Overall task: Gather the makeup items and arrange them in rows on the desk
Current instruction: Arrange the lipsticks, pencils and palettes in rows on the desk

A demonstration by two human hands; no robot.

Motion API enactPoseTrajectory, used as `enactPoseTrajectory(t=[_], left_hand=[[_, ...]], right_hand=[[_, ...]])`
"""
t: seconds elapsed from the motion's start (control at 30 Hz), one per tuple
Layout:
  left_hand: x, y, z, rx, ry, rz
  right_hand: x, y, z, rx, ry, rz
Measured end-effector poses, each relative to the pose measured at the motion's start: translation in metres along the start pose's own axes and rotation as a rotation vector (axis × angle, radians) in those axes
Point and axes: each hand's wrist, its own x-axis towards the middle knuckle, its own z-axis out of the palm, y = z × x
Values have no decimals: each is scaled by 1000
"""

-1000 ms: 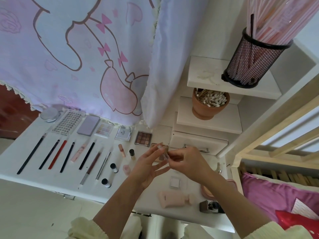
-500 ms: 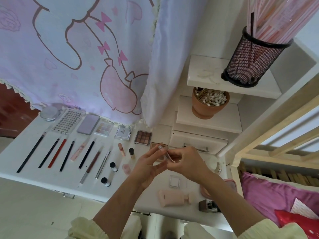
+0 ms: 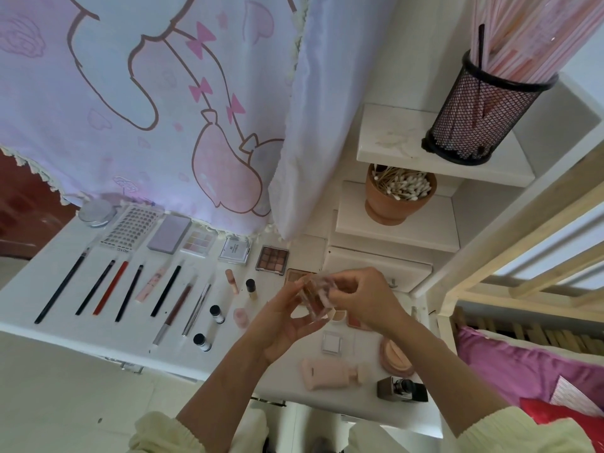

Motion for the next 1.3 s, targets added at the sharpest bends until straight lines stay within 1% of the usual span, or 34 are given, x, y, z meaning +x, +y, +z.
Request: enactPoseTrajectory(t=[0.07, 0.17, 0.27, 0.33, 0.43, 0.6, 0.7, 0.83, 0.93, 1.1, 1.2, 1.3], left_hand=[[1, -1, -4, -73, 65, -48], [3, -4, -13, -73, 126, -100], [5, -7, -18, 16, 203, -137], [8, -12, -23, 101, 294, -149], [12, -23, -33, 232, 414, -167], [19, -38, -42, 364, 540, -234], [21, -41, -46, 431, 566, -254], [22, -38, -44, 544, 511, -239], [21, -33, -38, 639, 519, -226], [17, -29, -32, 758, 483, -213], [16, -28, -33, 781, 473, -206], [16, -26, -34, 767, 487, -196]], right_hand=[[3, 4, 1, 23, 72, 51], [6, 13, 1, 118, 90, 185], [6, 23, 4, 158, 45, 286], [5, 32, 9, 152, 2, 339], [4, 46, 22, 122, -20, 434], [7, 65, 47, 115, 36, 566], [7, 79, 58, 153, 72, 609], [6, 87, 68, 189, 95, 636], [8, 89, 73, 212, 122, 653], [6, 88, 76, 240, 123, 673], [7, 91, 76, 184, 112, 665], [8, 95, 71, -16, 98, 604]])
